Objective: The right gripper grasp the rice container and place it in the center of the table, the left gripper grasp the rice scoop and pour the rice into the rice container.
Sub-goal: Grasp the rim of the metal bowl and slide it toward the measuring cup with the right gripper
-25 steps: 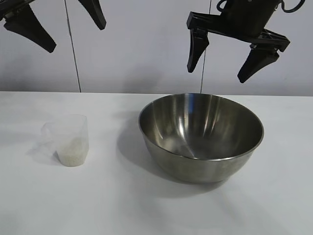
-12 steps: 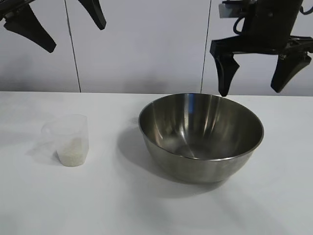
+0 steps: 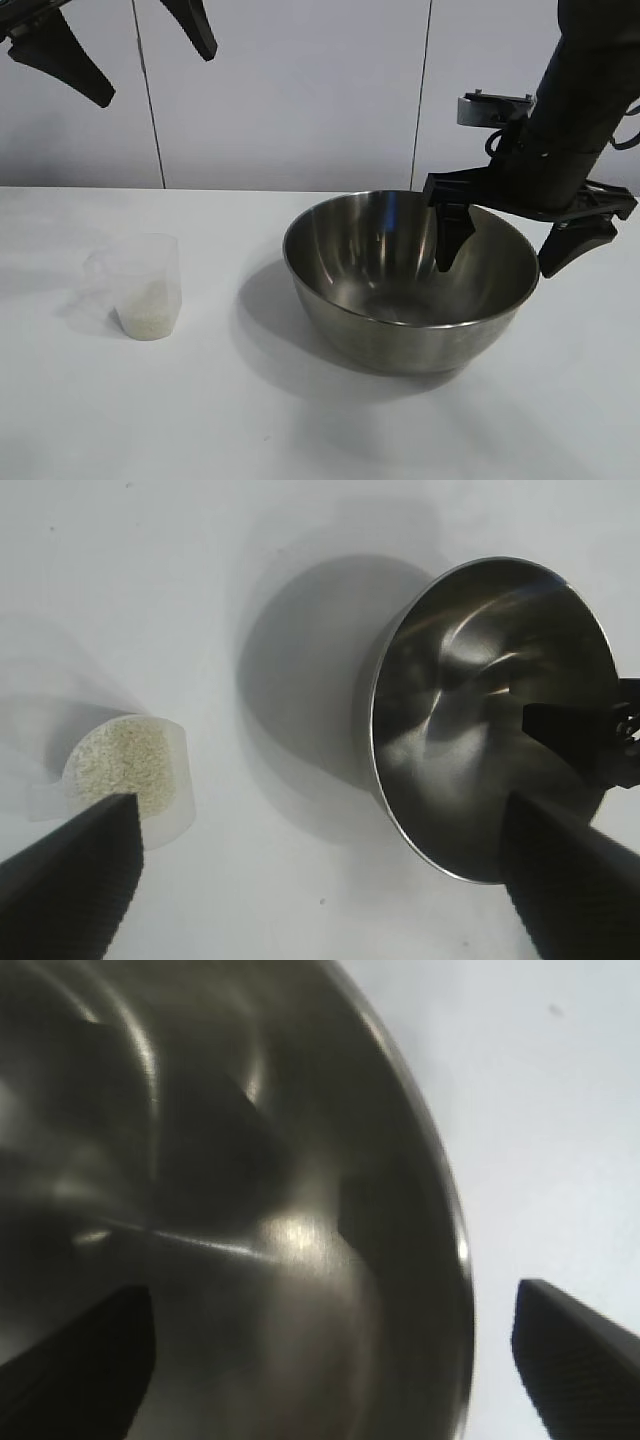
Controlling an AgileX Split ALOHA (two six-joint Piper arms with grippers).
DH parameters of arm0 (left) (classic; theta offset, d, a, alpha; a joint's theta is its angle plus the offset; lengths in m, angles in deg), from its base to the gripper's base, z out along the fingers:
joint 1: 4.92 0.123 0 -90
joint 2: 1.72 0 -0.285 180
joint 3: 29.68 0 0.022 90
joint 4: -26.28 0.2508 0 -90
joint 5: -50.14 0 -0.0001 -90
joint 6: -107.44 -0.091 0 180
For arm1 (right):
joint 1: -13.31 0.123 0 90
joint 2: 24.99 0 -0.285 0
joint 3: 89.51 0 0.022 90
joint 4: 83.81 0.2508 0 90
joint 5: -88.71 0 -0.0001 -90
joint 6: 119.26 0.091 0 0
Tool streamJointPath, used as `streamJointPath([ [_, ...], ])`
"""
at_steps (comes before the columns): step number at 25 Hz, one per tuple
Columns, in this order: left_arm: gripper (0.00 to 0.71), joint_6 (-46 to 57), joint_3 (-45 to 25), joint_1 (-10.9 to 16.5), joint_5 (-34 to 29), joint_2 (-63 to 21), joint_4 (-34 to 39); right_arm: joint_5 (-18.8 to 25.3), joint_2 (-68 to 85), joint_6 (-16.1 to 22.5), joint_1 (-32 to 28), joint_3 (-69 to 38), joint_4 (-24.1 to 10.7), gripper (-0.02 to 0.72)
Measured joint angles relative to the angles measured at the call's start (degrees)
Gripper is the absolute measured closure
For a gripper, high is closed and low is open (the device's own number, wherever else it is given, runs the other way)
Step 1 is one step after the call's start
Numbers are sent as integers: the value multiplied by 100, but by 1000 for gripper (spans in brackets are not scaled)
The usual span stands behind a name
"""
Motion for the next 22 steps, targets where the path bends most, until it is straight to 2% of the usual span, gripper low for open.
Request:
streamJointPath([
  [2, 16, 0, 0, 0, 5, 0, 0, 4, -78, 0, 0, -6, 86, 160],
  [7, 16, 0, 0, 0, 5, 0, 0, -39, -83, 6, -15, -6, 247, 554],
  [9, 16, 0, 0, 0, 10, 0, 0, -104, -58, 55, -19, 2, 359, 638],
  [13, 16, 0, 0, 0, 14, 0, 5, -27, 55, 20, -19, 9, 407, 681],
  [17, 16, 0, 0, 0, 14, 0, 5, 198, 279, -210, -19, -17, 454, 692],
  [22, 16, 0, 0, 0, 14, 0, 5, 316, 466, -492, -19, -28, 886, 692],
])
